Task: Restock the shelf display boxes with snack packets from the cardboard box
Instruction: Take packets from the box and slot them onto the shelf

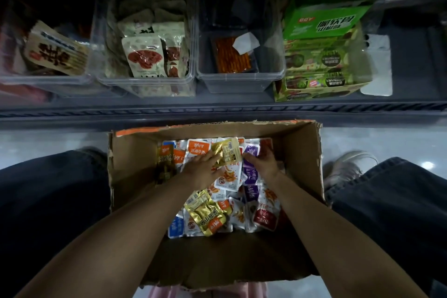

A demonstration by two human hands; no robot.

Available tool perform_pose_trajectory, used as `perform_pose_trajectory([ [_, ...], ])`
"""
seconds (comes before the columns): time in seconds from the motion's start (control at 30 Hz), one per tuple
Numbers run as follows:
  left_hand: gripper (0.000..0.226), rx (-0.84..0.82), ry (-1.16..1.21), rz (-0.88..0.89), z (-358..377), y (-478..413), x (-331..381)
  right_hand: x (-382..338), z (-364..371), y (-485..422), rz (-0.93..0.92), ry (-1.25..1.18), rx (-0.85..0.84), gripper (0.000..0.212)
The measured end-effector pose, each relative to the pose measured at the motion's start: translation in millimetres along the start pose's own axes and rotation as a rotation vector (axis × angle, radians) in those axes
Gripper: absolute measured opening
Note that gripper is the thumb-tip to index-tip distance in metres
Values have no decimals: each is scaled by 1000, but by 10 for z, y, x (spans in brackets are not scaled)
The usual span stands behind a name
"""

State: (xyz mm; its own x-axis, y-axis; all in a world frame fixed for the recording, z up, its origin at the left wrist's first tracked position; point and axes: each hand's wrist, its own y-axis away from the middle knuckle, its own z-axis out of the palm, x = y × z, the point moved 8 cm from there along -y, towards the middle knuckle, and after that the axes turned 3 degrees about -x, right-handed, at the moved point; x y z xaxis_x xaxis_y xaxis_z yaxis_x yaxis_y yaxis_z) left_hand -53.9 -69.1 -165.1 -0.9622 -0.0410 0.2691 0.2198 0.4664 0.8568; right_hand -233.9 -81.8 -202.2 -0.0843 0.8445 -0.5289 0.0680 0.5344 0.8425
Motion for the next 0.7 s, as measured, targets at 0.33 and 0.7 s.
perform_pose_trajectory([
  [0.33, 60, -10, 49, 19, -8, 28, -34, 133, 242, 165, -33, -32, -98, 22],
  [0.7, 80, 144, 472, 148, -377, 495, 322, -270, -194, 692, 45, 181, -314, 33],
])
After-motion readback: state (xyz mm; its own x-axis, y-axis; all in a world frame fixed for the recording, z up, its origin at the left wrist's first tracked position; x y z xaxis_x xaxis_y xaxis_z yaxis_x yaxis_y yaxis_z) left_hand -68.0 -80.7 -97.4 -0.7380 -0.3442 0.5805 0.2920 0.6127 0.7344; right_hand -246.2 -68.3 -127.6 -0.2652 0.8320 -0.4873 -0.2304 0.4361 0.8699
